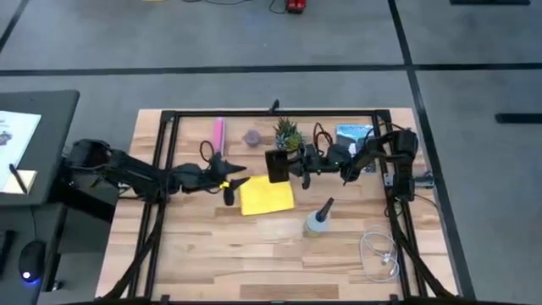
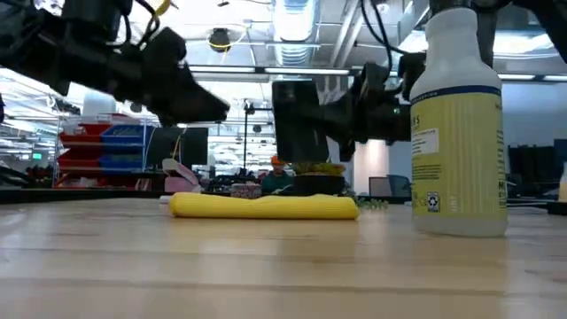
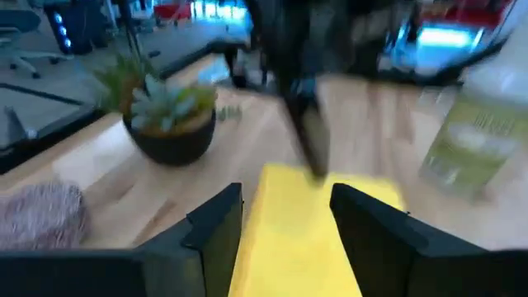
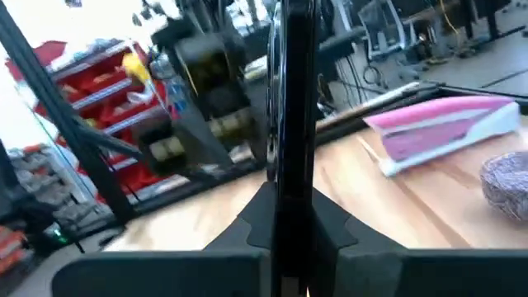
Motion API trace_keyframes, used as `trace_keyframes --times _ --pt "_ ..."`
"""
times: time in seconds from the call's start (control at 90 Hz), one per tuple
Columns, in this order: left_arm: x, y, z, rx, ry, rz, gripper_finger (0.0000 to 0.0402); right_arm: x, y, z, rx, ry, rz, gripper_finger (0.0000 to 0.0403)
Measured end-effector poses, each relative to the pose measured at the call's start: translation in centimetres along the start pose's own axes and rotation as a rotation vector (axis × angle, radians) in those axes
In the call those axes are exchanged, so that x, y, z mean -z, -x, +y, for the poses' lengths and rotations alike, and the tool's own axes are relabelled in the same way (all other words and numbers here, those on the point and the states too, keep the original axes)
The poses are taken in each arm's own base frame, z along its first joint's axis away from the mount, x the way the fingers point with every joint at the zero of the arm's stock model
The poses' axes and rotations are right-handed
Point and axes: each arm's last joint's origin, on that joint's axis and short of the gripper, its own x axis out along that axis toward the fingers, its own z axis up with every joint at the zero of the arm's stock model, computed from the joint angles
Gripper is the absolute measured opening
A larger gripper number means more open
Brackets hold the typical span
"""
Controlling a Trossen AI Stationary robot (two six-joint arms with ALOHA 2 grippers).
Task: Apply microfiber cloth
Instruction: Spray the back of the cellphone with the spray bottle
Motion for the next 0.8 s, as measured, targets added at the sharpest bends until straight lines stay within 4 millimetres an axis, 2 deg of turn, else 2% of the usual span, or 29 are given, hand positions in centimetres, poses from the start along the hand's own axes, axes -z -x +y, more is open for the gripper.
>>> trace_keyframes --times 0.111,0.222,0.322,0.378,0.5,0.667,0.8 --pt "0.6 -1.5 0.2 0.017 0.056 0.045 0.0177 0.6 -0.6 -0.1 -0.002 -0.015 0.022 0.0013" --pt "1.3 -2.9 0.4 0.115 0.079 0.062 0.0193 0.4 -1.4 0.0 -0.023 -0.007 -0.005 0.0013" --pt "1.3 -3.4 0.9 0.229 0.066 -0.068 0.0216 0.6 -1.7 -0.1 -0.017 -0.012 0.007 0.0013" --pt "1.3 -3.3 1.5 0.225 0.088 -0.148 0.0228 0.7 -1.7 -0.1 -0.017 -0.014 0.013 0.0013" --pt "2.0 -3.9 2.6 0.184 0.158 -0.197 0.0249 0.5 -1.8 0.1 -0.029 -0.013 -0.001 0.0014" --pt "2.8 -6.7 1.6 0.204 0.192 -0.153 0.0257 0.7 -1.9 0.3 -0.032 -0.016 0.006 0.0014" --pt "3.4 -8.1 0.5 0.229 0.191 -0.131 0.0258 0.7 -1.8 0.3 -0.029 -0.018 0.011 0.0014"
